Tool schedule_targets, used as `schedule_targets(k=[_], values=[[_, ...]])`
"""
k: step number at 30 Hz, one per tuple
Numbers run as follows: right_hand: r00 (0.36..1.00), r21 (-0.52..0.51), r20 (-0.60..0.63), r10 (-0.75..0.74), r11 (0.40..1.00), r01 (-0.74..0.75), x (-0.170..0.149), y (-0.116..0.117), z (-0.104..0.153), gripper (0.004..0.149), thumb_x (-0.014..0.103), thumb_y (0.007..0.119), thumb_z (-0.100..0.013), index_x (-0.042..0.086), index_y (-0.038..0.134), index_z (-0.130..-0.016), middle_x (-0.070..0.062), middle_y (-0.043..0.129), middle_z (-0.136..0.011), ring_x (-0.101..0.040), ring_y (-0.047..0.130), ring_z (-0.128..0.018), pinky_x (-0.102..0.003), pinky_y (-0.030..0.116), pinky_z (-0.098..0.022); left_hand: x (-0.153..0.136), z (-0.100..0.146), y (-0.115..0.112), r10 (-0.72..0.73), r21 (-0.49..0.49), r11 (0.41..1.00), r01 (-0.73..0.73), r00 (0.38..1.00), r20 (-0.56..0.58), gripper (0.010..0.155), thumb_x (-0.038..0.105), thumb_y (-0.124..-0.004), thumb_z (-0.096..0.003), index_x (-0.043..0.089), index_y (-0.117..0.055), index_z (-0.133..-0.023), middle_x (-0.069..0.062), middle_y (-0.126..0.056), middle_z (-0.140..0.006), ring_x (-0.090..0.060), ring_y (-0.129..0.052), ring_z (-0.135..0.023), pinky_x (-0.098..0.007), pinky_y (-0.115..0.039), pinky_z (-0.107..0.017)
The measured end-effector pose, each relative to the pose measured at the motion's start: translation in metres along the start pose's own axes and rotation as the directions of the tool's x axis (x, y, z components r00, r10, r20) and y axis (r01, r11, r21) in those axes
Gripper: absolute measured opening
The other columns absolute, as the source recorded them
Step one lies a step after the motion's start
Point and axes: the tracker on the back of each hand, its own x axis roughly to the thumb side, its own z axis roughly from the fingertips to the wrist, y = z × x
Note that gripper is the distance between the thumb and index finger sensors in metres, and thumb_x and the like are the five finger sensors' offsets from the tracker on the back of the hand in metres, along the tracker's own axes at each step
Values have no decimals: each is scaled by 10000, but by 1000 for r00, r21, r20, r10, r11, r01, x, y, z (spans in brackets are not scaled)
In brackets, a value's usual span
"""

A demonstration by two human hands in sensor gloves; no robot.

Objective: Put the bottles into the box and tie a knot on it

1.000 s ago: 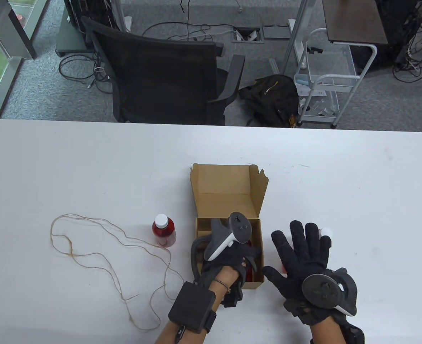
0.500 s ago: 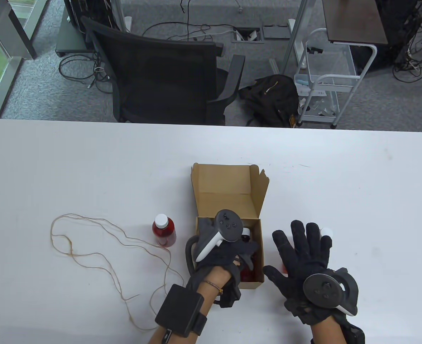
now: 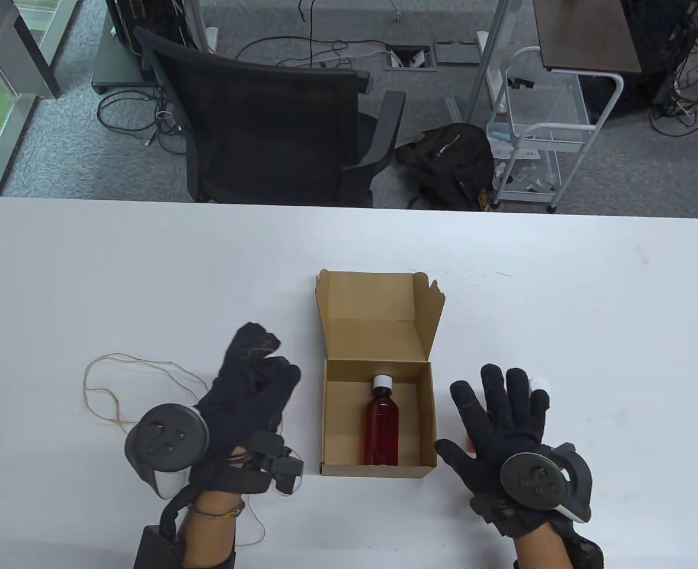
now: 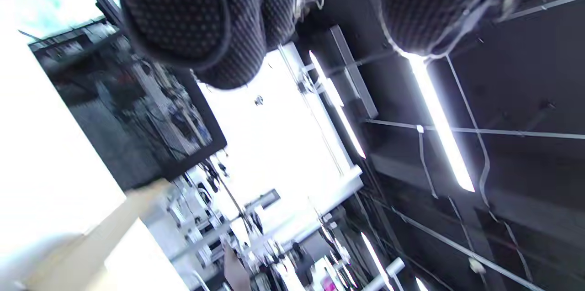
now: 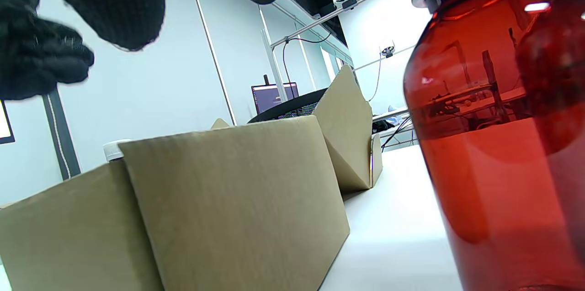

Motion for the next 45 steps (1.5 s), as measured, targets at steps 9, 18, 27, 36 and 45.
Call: schedule_targets(k=[9,18,27,36,45], values=[[1000,10,3,16,1000,-16,3,2,0,836,571,760,-491,193,408,-1149,-221,158,-1171,-502,29,-987,-749,30,-587,-94,-4,-26,-3,-276,960,-57,977,-212,1135,610,-895,-454,94,-205,-1192,-291,-260,-1260,-614,-398,-1101,-718,-466,-731],[1000,14,0,7,1000,-7,2,3,-1,835,570,759,-493,194,405,-1148,-221,156,-1170,-501,26,-986,-748,30,-587,-114,0,-58,-48,-382,922,-62,962,-271,1069,528,-958,-428,119,-332,-1191,-244,-398,-1262,-574,-531,-1095,-730,-480,-718],[1000,7,-3,-2,1000,2,2,2,-1,835,569,759,-493,192,406,-1149,-223,155,-1169,-501,24,-985,-747,30,-588,-126,4,-63,-153,-374,926,48,954,-258,949,373,-983,-443,258,-372,-1161,-189,-547,-1231,-507,-685,-1068,-680,-598,-716],[1000,6,-13,-16,1000,16,-1,0,-2,833,569,758,-494,192,407,-1148,-221,155,-1170,-502,23,-984,-747,30,-588,-61,-8,-37,-158,-239,963,128,981,-114,933,445,-961,-462,214,-402,-1174,-210,-616,-1194,-498,-753,-1026,-645,-669,-695],[1000,-1,-8,-26,1000,26,-2,-2,-1,831,568,759,-494,191,410,-1148,-224,155,-1169,-503,24,-984,-747,30,-588,30,-6,-74,-209,-352,914,202,978,16,955,577,-882,-501,73,-430,-1175,-299,-766,-1090,-464,-965,-838,-522,-844,-565]])
